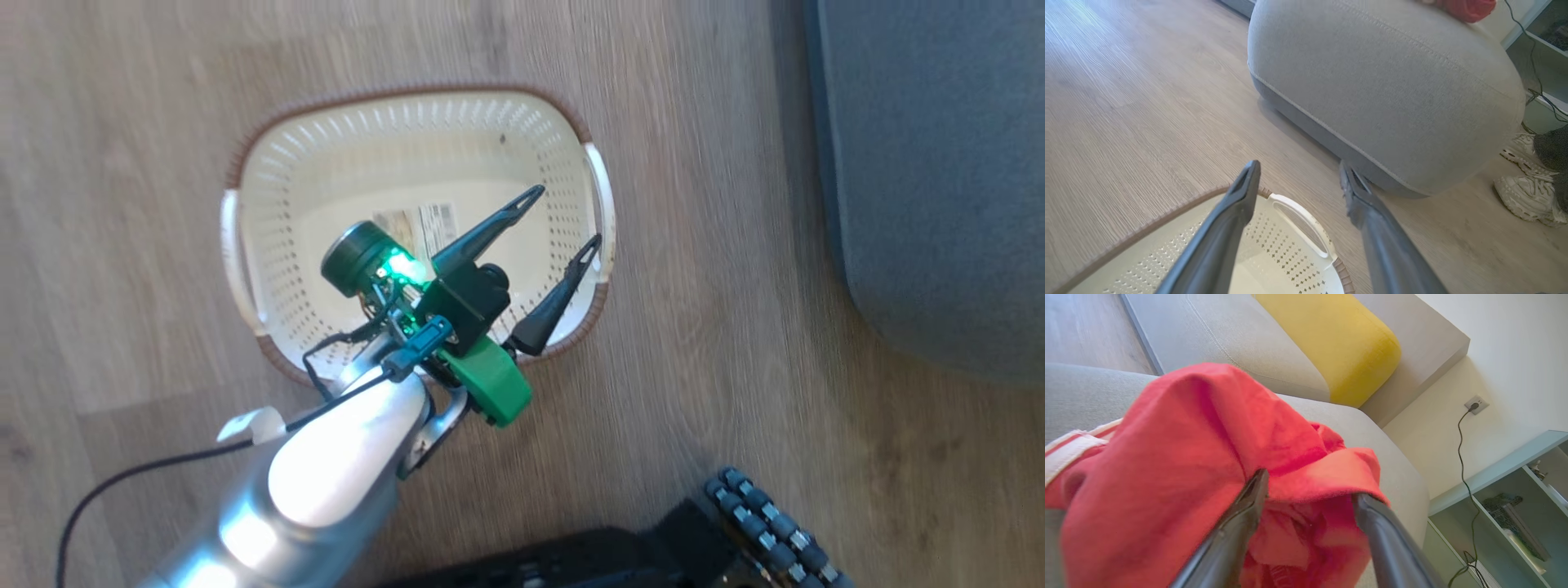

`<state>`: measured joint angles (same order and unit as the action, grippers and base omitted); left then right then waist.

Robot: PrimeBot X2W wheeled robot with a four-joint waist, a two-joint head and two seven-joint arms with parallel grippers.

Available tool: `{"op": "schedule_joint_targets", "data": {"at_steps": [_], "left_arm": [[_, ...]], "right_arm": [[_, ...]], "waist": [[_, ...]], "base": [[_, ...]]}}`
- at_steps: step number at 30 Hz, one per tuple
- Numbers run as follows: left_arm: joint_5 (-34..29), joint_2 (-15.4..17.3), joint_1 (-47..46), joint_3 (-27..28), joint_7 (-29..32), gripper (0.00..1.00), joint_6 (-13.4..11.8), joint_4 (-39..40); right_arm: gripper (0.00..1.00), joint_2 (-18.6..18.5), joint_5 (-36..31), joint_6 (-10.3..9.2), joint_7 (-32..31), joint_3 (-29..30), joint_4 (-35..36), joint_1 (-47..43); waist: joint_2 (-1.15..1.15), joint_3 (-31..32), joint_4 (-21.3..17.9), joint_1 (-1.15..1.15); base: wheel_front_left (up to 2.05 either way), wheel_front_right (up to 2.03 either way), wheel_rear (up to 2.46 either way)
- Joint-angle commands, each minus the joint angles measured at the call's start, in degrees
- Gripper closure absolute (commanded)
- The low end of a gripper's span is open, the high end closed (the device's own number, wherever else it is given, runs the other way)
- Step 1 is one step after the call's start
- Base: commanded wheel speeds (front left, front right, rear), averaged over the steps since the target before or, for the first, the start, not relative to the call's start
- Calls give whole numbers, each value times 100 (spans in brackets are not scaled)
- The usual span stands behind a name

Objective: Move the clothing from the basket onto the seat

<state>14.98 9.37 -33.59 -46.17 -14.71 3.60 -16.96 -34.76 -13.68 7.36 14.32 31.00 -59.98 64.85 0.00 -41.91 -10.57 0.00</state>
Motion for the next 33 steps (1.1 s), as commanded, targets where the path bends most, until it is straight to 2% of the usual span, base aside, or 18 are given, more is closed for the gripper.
{"op": "schedule_joint_targets", "data": {"at_steps": [1, 7, 11, 19, 26, 31, 33], "left_arm": [[-58, -87, 191, 148, -28, 0, 51, 169], [-147, -333, 412, 362, -29, 0, 199, 166], [-184, -442, 633, 601, -29, 0, 242, 147], [-257, -547, 1058, 1188, -29, 0, 254, 52], [-334, -604, 1438, 1877, -29, 0, 183, -32], [-357, -625, 1687, 2423, -29, 0, 92, -39], [-365, -631, 1770, 2632, -29, 0, 58, -31]], "right_arm": [[0, -323, 221, 13, 66, -149, 212, -393], [0, -406, 1292, 13, 67, -833, 710, -1607], [0, -353, 1875, 13, 67, -1078, 1227, -2323], [0, 71, 2400, 13, 67, -1576, 2233, -3135], [0, 920, 2522, 13, 67, -2007, 3207, -3582], [0, 1668, 2400, 13, 67, -2334, 3638, -3784], [0, 1846, 2369, 13, 67, -2497, 3738, -3876]], "waist": [[0, 326, 124, 0], [0, 909, 283, 0], [0, 1285, 403, 0], [0, 1922, 622, 0], [0, 2517, 901, 0], [0, 2863, 1109, 0], [0, 2996, 1210, 0]], "base": [[0, 0, 0], [0, 0, 0], [0, 0, 0], [0, 0, 0], [0, 0, 0], [0, 0, 0], [0, 0, 0]]}}
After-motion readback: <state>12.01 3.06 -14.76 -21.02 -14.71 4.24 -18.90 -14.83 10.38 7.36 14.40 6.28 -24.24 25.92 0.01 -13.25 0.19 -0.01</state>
